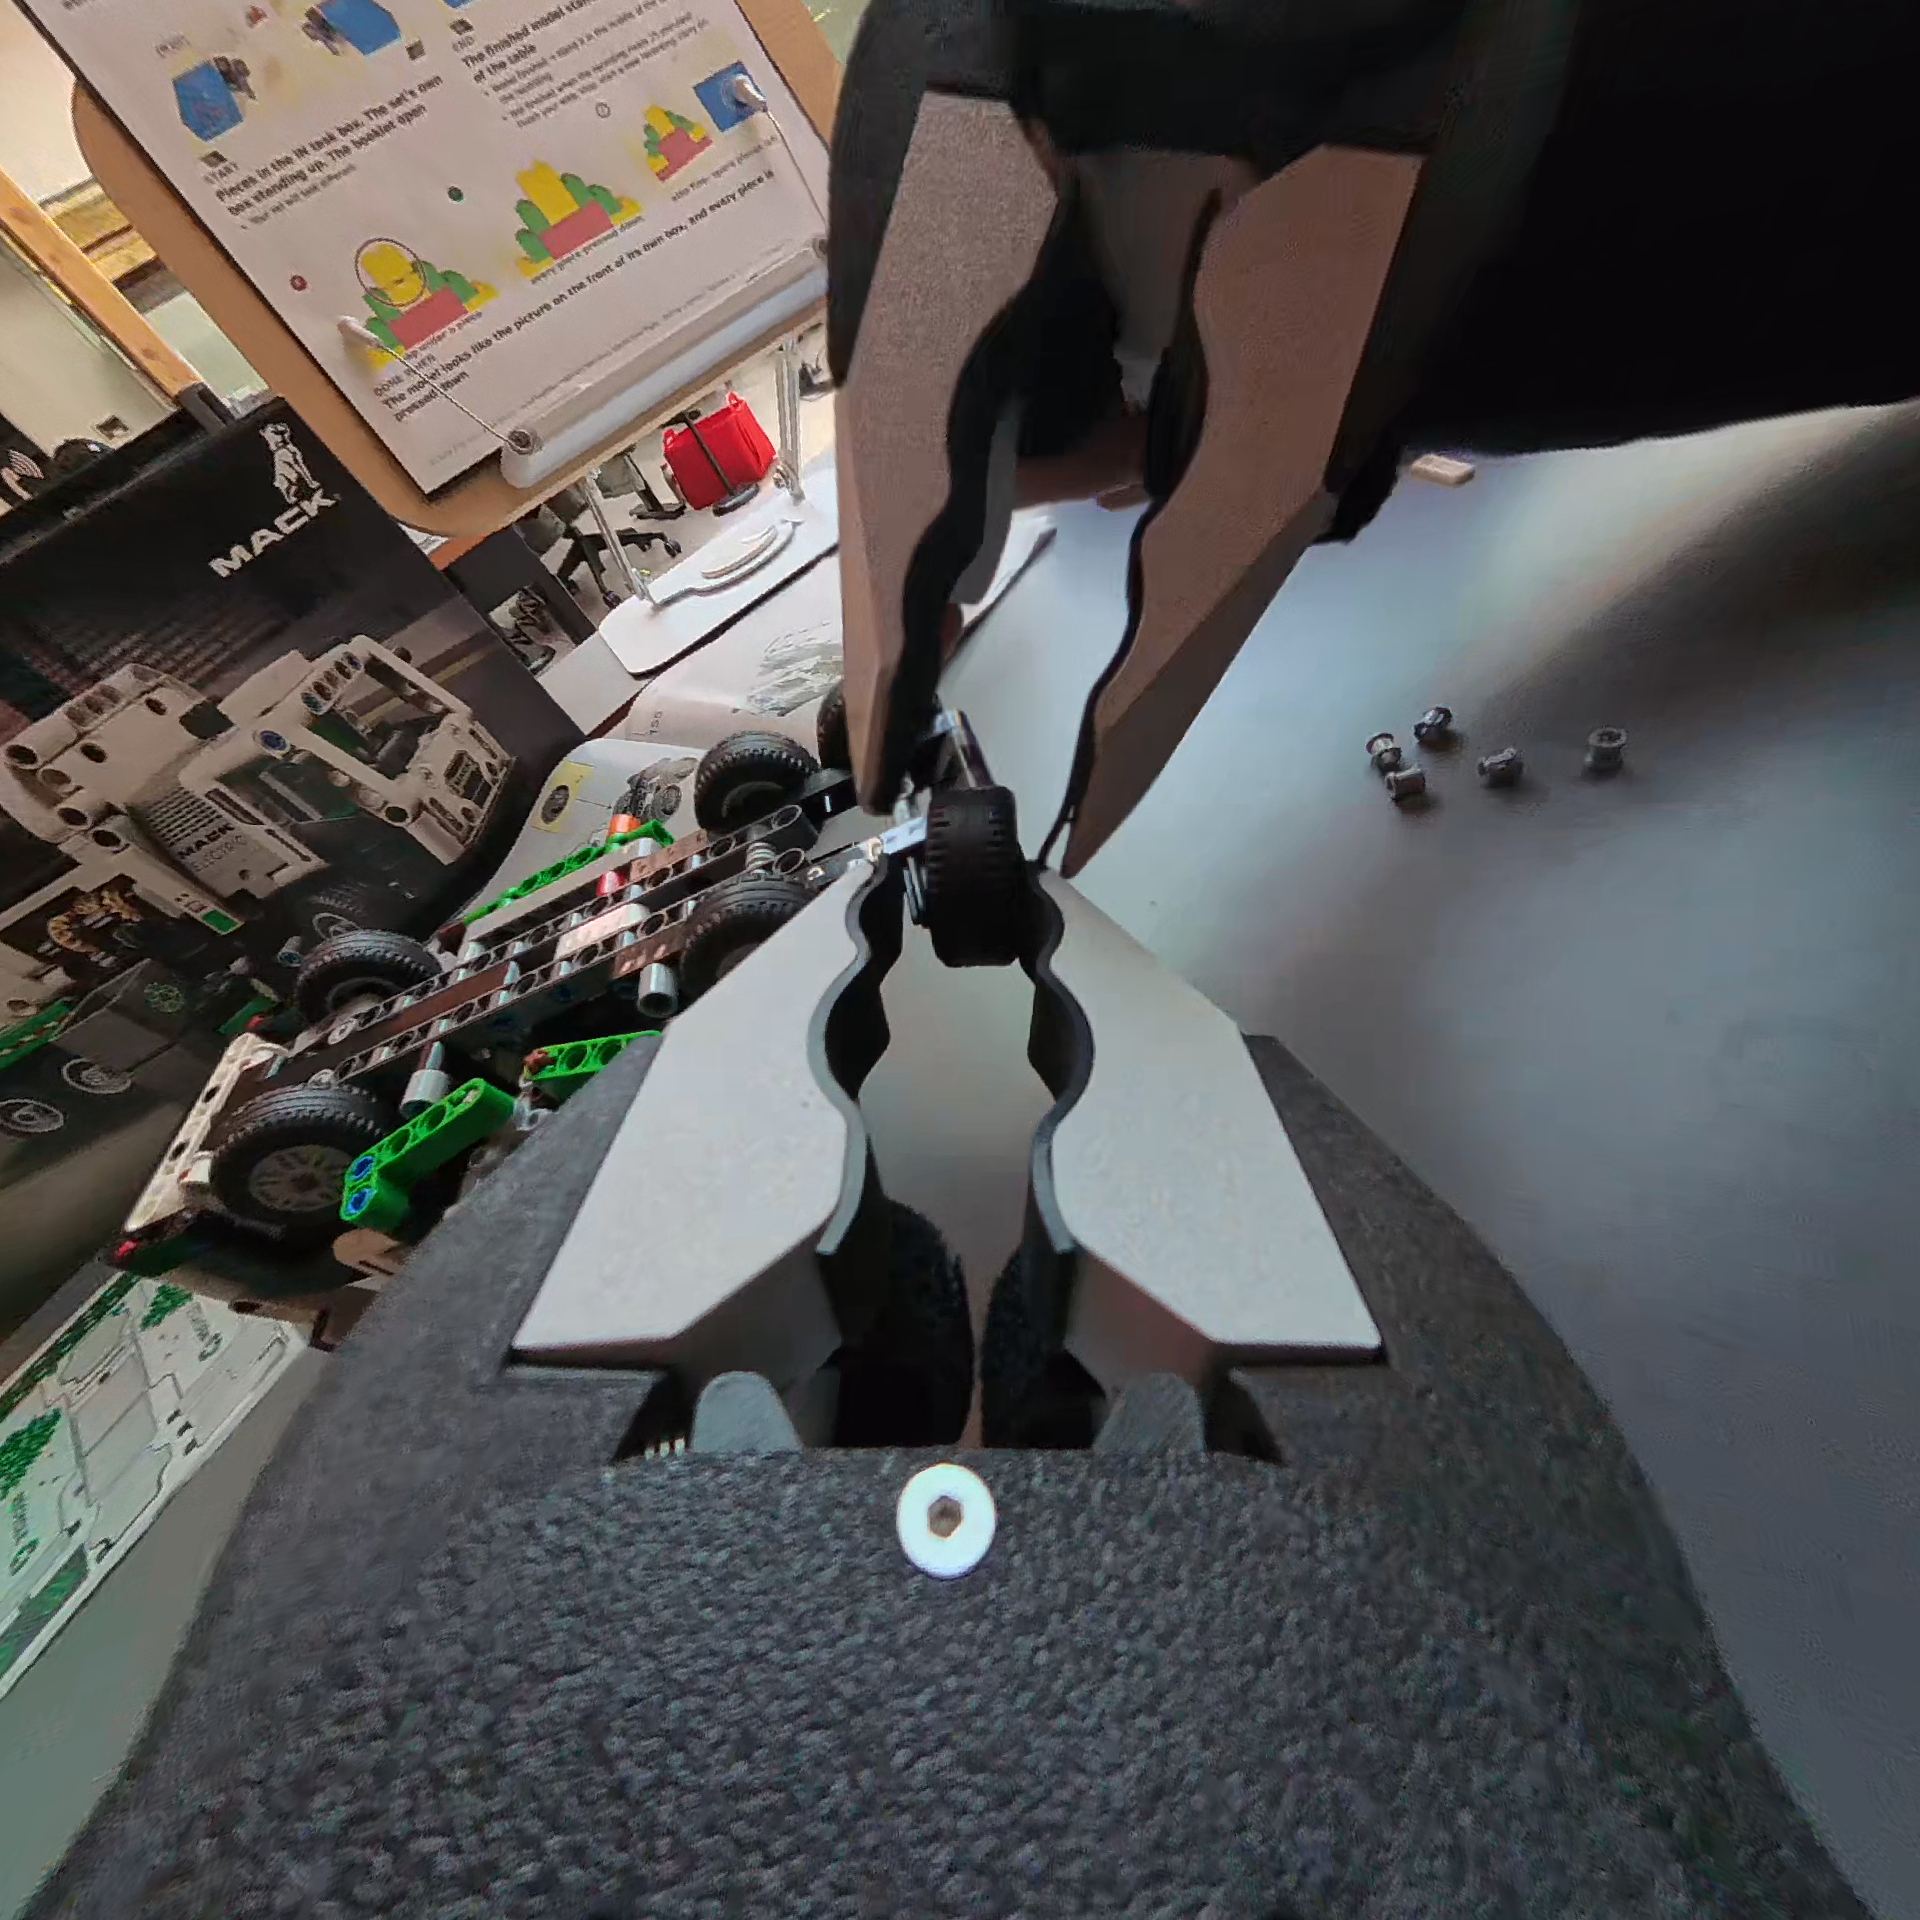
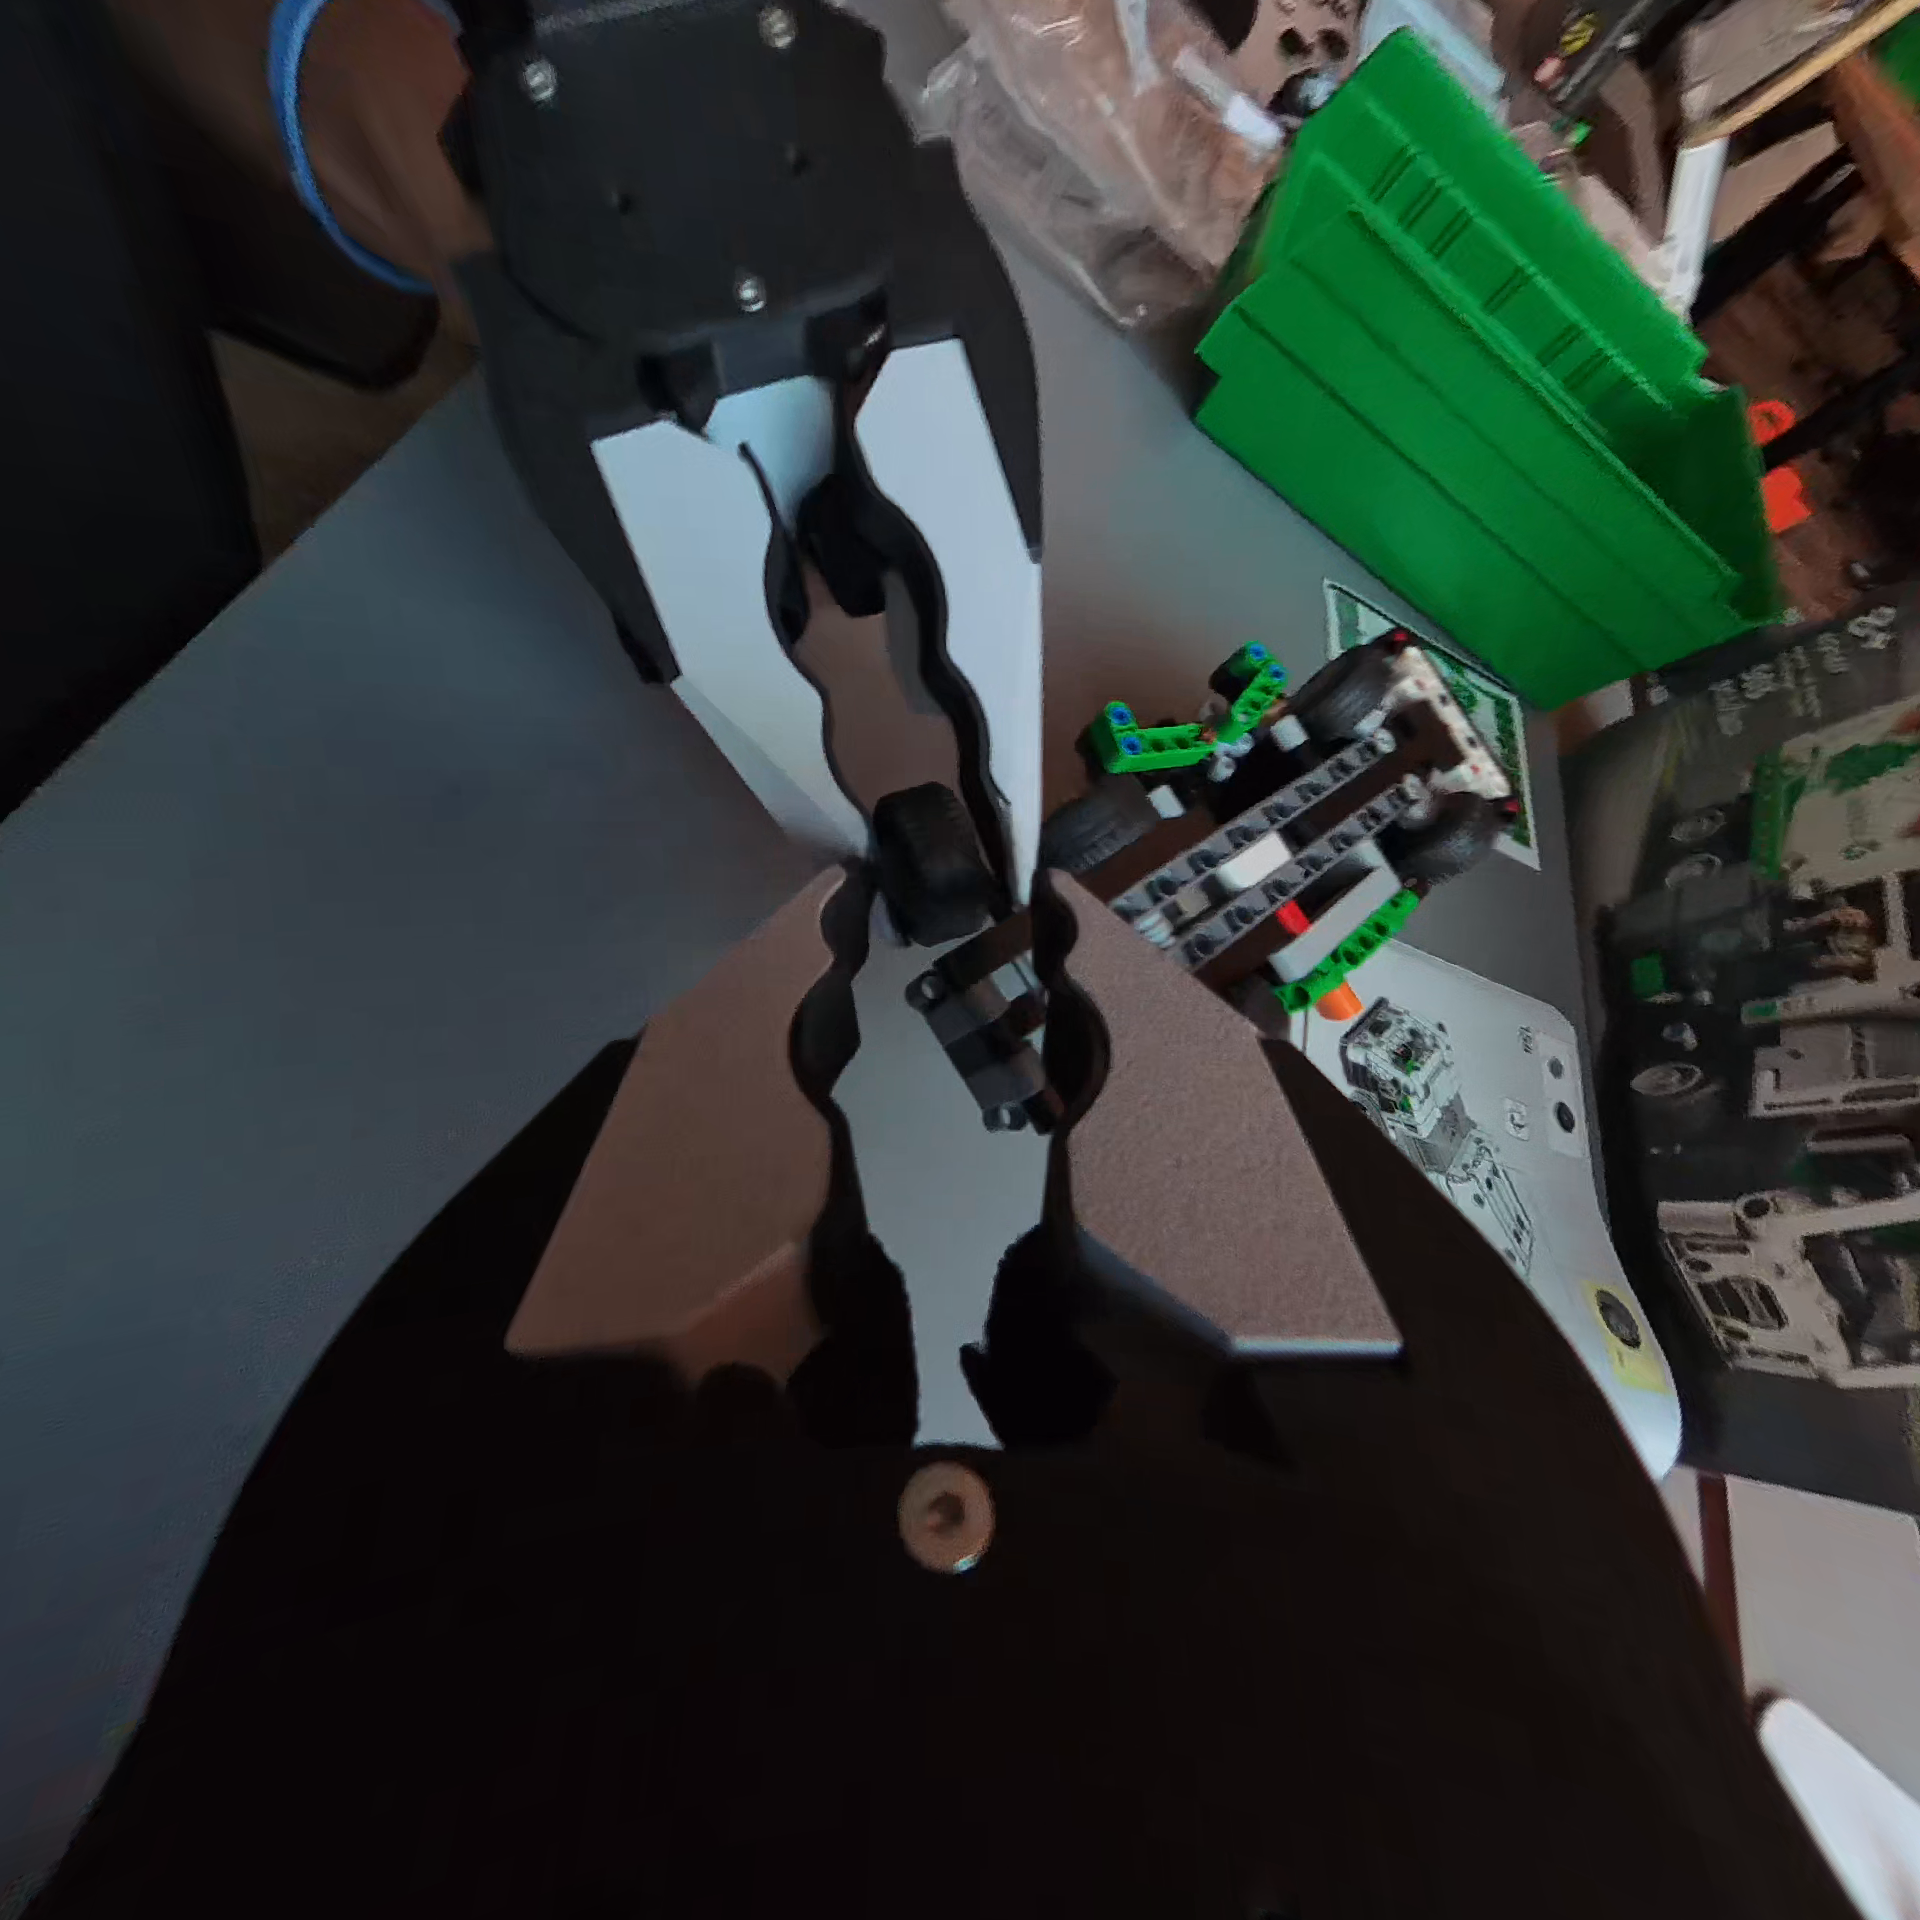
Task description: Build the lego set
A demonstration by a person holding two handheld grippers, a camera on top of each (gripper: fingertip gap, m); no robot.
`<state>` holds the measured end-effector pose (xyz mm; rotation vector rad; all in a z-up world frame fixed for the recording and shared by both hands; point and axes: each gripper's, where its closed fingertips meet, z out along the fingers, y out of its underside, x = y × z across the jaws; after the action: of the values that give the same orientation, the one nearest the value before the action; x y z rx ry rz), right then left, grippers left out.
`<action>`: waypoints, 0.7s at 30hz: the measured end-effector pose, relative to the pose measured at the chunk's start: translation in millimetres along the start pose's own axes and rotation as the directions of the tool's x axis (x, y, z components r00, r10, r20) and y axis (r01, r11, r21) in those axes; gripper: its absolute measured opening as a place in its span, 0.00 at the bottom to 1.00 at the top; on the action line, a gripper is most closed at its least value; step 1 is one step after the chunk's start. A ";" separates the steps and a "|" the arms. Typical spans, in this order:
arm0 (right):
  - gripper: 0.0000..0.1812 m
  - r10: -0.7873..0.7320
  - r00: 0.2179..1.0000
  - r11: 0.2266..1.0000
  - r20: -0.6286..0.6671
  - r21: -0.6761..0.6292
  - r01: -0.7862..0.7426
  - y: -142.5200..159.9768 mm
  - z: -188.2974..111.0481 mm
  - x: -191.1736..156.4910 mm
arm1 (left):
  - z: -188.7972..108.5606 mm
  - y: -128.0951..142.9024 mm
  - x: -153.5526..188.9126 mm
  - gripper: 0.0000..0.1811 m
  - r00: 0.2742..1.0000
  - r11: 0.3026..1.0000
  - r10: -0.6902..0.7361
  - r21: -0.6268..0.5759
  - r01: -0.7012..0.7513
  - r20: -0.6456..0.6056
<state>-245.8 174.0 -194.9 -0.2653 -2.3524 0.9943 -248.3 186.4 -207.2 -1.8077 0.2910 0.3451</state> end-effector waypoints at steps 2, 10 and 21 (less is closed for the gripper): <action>0.11 -0.018 0.998 1.000 0.059 -0.006 0.019 0.4 3.8 -3.4 | 1.0 2.8 -1.3 0.11 0.999 0.999 0.044 -0.010 -0.044 0.017; 0.07 0.227 0.973 0.971 0.029 -0.084 -0.224 5.5 8.4 -0.1 | -13.5 9.0 -13.5 0.20 0.936 0.976 0.212 -0.117 -0.185 0.280; 0.07 0.613 0.767 0.755 -0.190 -0.147 -0.639 3.6 16.8 -4.7 | -14.6 9.5 -9.1 0.17 0.886 0.964 0.252 -0.179 -0.196 0.390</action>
<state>-251.7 164.7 -208.9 -1.2382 -2.2722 0.9732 -259.1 170.0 -208.7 -1.7845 0.1821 0.9162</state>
